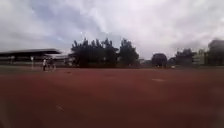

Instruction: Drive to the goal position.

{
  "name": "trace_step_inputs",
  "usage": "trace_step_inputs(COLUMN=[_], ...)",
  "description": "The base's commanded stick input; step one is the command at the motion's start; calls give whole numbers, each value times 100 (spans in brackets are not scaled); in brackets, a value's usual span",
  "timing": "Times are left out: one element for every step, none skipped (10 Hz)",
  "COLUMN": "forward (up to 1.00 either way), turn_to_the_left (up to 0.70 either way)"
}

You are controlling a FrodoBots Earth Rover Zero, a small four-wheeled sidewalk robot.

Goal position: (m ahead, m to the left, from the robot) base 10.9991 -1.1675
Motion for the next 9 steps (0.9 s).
trace_step_inputs(forward=[70, 70, 70, 70, 70, 70, 70, 70, 70], turn_to_the_left=[-35, -35, -29, -17, -7, 0, 0, 0, 0])
